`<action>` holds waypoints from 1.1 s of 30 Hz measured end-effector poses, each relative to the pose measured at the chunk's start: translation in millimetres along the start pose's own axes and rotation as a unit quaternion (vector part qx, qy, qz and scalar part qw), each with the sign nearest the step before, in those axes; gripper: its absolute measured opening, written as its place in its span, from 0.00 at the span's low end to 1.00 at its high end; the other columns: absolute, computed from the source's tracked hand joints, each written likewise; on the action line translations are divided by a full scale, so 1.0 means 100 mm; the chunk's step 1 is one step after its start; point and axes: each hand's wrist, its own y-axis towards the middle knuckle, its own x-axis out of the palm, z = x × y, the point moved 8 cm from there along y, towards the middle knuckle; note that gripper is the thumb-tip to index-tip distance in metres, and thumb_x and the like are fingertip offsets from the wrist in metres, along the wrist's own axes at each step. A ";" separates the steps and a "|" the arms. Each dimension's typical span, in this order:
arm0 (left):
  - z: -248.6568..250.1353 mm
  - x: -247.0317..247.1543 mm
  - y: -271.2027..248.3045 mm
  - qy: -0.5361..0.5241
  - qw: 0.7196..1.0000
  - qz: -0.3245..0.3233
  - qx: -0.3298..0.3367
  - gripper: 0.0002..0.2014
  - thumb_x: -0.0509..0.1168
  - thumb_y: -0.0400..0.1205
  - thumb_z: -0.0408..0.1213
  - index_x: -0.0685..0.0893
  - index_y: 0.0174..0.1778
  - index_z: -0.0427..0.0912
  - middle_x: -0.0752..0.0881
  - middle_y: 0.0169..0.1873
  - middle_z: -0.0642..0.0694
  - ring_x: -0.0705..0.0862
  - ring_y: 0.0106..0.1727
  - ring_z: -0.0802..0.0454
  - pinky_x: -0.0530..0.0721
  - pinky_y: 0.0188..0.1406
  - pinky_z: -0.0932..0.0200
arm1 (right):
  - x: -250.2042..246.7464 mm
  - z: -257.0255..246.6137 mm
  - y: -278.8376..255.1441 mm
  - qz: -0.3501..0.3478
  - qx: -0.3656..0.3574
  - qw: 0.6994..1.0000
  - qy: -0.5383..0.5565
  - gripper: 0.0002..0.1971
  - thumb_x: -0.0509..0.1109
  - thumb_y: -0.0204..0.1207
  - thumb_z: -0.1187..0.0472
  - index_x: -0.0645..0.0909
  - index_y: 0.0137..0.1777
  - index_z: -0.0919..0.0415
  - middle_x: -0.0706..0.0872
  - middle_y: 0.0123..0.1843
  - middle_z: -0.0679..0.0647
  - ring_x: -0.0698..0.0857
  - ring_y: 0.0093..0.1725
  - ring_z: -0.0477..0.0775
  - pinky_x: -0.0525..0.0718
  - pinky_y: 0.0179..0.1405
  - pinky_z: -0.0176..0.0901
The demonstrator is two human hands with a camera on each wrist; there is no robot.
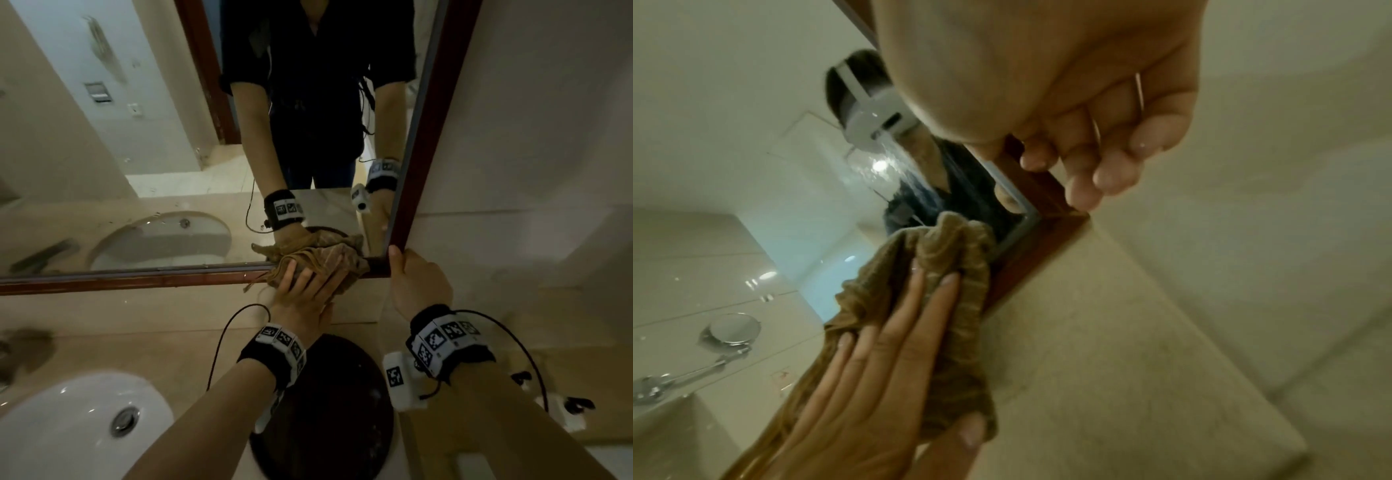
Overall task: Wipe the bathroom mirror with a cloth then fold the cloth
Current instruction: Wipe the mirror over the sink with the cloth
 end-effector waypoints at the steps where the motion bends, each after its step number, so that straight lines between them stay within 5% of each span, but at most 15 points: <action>1: -0.11 0.00 -0.07 0.006 1.000 -0.003 -0.002 0.36 0.60 0.80 0.49 0.58 0.86 0.53 0.61 0.85 0.51 0.75 0.68 0.43 0.60 0.81 0.37 | 0.11 0.04 -0.03 -0.021 0.016 1.000 0.000 0.32 0.39 0.85 0.38 0.79 0.61 0.58 0.86 0.55 0.61 0.84 0.52 0.63 0.80 0.52 0.51; 7: -0.90 -0.06 -0.54 0.039 0.999 -0.013 0.015 0.35 0.57 0.80 0.49 0.60 0.85 0.51 0.65 0.83 0.47 0.79 0.67 0.37 0.61 0.78 0.34 | 0.66 -0.09 -0.19 -0.121 0.077 0.990 0.012 0.36 0.39 0.85 0.39 0.84 0.51 0.62 0.88 0.52 0.61 0.85 0.51 0.61 0.81 0.54 0.50; 11: -1.30 -0.08 -0.69 0.055 0.997 -0.042 0.030 0.35 0.57 0.79 0.49 0.60 0.85 0.52 0.68 0.81 0.47 0.73 0.70 0.39 0.60 0.77 0.36 | 1.08 -0.45 -0.28 -0.127 0.103 0.974 0.155 0.31 0.44 0.85 0.40 0.81 0.49 0.63 0.87 0.49 0.64 0.86 0.48 0.64 0.83 0.56 0.58; 15: -1.45 -0.08 -0.76 0.046 0.995 -0.078 0.042 0.34 0.60 0.79 0.50 0.65 0.84 0.53 0.72 0.79 0.47 0.72 0.75 0.40 0.59 0.79 0.37 | 1.42 -0.84 -0.38 -0.154 0.118 0.956 0.219 0.23 0.46 0.88 0.53 0.76 0.67 0.68 0.84 0.59 0.71 0.85 0.57 0.69 0.82 0.60 0.63; 20: -1.46 -0.20 -0.65 0.037 0.993 -0.080 0.074 0.31 0.58 0.84 0.51 0.63 0.85 0.54 0.69 0.82 0.49 0.72 0.78 0.43 0.58 0.80 0.40 | 1.47 -0.91 -0.37 -0.153 0.189 0.950 0.197 0.35 0.44 0.84 0.38 0.82 0.47 0.67 0.88 0.46 0.68 0.87 0.43 0.66 0.87 0.47 0.59; 25: -1.38 -0.66 -0.16 0.046 0.992 -0.032 0.115 0.26 0.52 0.87 0.52 0.66 0.84 0.55 0.72 0.80 0.51 0.74 0.76 0.46 0.50 0.83 0.46 | 1.27 -0.95 -0.36 -0.216 0.222 0.931 0.196 0.25 0.52 0.87 0.50 0.74 0.71 0.69 0.84 0.56 0.64 0.87 0.53 0.65 0.88 0.45 0.49; 28: -1.36 -1.24 0.33 0.067 0.991 0.023 0.109 0.26 0.51 0.88 0.52 0.64 0.84 0.59 0.76 0.77 0.53 0.71 0.74 0.47 0.48 0.83 0.44 | 1.17 -1.07 -0.41 -0.254 0.212 0.905 0.268 0.23 0.54 0.87 0.53 0.71 0.74 0.67 0.81 0.68 0.65 0.86 0.52 0.55 0.82 0.19 0.31; 29: -1.38 -1.50 0.53 0.086 0.990 0.051 0.103 0.26 0.50 0.88 0.53 0.61 0.85 0.60 0.73 0.79 0.52 0.69 0.76 0.46 0.44 0.83 0.43 | 1.14 -1.10 -0.43 -0.258 0.215 0.903 0.267 0.23 0.54 0.87 0.54 0.69 0.76 0.67 0.78 0.71 0.66 0.85 0.49 0.54 0.82 0.20 0.30; 31: -1.41 -2.08 0.91 0.109 0.984 0.120 0.074 0.27 0.48 0.88 0.54 0.58 0.85 0.60 0.64 0.84 0.50 0.64 0.80 0.43 0.40 0.83 0.40 | 1.13 -1.09 -0.38 -0.253 0.213 0.924 0.191 0.22 0.54 0.88 0.58 0.64 0.79 0.67 0.75 0.73 0.66 0.83 0.58 0.60 0.86 0.44 0.38; 33: -1.45 -2.59 1.18 0.119 0.976 0.179 0.033 0.27 0.47 0.89 0.54 0.57 0.86 0.59 0.57 0.86 0.48 0.57 0.83 0.41 0.42 0.83 0.37 | 1.07 -1.09 -0.38 -0.255 0.230 0.927 0.153 0.23 0.52 0.88 0.63 0.57 0.82 0.65 0.72 0.75 0.65 0.78 0.68 0.64 0.80 0.61 0.48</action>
